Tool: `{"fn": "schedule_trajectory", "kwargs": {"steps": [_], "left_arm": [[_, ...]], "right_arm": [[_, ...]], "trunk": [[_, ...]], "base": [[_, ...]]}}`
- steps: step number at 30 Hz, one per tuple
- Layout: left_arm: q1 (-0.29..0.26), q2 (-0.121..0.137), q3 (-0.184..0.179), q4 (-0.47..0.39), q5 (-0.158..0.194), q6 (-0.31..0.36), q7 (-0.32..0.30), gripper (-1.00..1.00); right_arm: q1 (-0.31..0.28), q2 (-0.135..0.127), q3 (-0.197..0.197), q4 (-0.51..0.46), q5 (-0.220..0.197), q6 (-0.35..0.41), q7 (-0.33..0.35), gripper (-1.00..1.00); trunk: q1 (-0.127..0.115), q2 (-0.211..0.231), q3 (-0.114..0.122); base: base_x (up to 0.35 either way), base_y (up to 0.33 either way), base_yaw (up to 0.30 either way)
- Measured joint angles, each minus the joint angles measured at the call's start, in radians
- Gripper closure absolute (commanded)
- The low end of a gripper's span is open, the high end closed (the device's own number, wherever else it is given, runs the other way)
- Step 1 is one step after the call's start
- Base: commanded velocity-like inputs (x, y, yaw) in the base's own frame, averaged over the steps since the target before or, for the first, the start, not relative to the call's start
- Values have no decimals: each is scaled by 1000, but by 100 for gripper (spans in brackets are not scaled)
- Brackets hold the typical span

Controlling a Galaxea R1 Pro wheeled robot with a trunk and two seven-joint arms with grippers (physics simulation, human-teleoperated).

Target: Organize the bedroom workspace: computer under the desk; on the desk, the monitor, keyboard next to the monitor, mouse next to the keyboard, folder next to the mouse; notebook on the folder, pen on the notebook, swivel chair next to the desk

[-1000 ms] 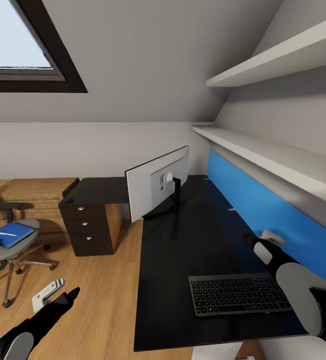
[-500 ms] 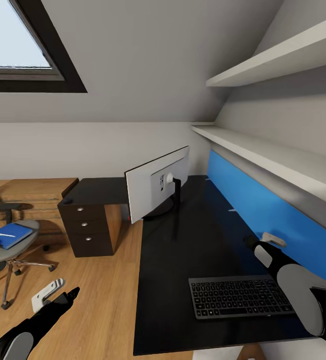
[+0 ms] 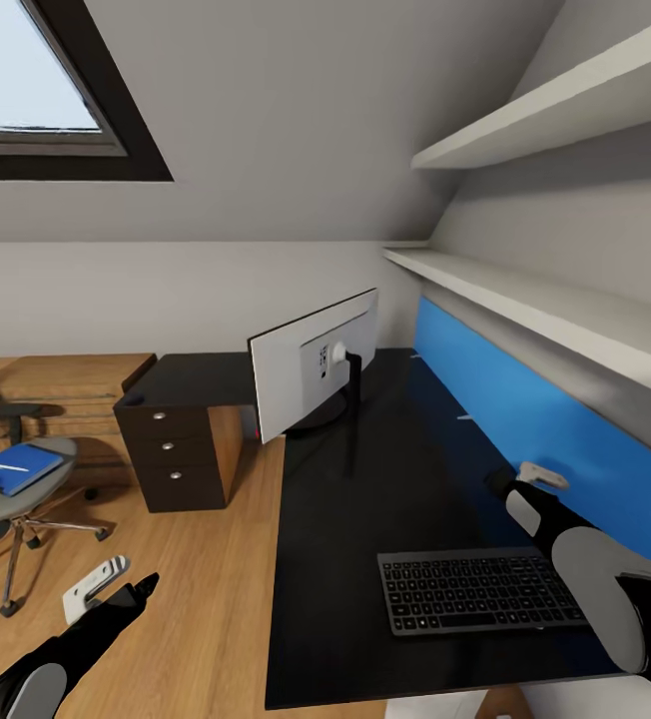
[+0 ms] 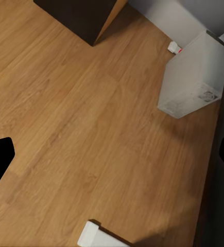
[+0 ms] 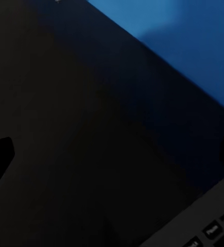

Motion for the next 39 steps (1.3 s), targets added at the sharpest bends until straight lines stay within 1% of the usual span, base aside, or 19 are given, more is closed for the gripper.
{"fn": "schedule_trajectory", "kwargs": {"steps": [3, 7, 11, 13, 19, 24, 33, 35, 37, 38, 39], "left_arm": [[0, 0, 0, 0, 0, 1, 0, -100], [0, 0, 0, 0, 0, 1, 0, -100], [0, 0, 11, 0, 1, 3, 0, -100], [0, 0, 16, 0, 1, 3, 0, -100], [0, 0, 19, 0, 1, 3, 0, -100], [0, 0, 19, 0, 2, 3, 0, -100], [0, -1, 18, 0, 2, 3, 0, -100], [0, -2, 18, 0, 2, 3, 0, -100], [0, -2, 18, 0, 2, 3, 0, -100], [0, -2, 18, 0, 2, 3, 0, -100], [0, -2, 18, 0, 2, 3, 0, -100]], "right_arm": [[0, 0, 1, 0, 1, 4, -1, -100], [0, 0, 1, 1, 2, 40, -5, -100], [0, -1, 1, -1, 4, 123, -7, -100], [0, -2, 0, -2, 5, 141, -8, -100], [0, -3, 1, -3, 10, 157, -8, -100], [0, -3, 0, -3, 36, 160, -9, -100], [0, -3, 1, -6, 51, 158, -2, -100], [0, -3, 9, -6, 58, 156, 4, -100], [0, -3, 26, -6, 73, 154, 17, -100], [0, -3, 48, -6, 98, 151, 40, -100], [0, -3, 81, -7, 136, 145, 94, -100]], "trunk": [[12, -21, -9], [27, -49, -22], [42, -77, -35], [50, -91, -41], [73, -133, -60], [92, -168, -75], [127, -231, -104], [134, -245, -110], [142, -259, -116], [146, -266, -119], [150, -273, -122]], "base": [[0, 0, 0], [0, 0, 0], [0, 0, 0], [0, 0, 0], [0, 0, 0], [0, 0, 0], [0, 0, 0], [0, 0, 0], [0, 0, 0], [0, 0, 0], [0, 0, 0]]}}
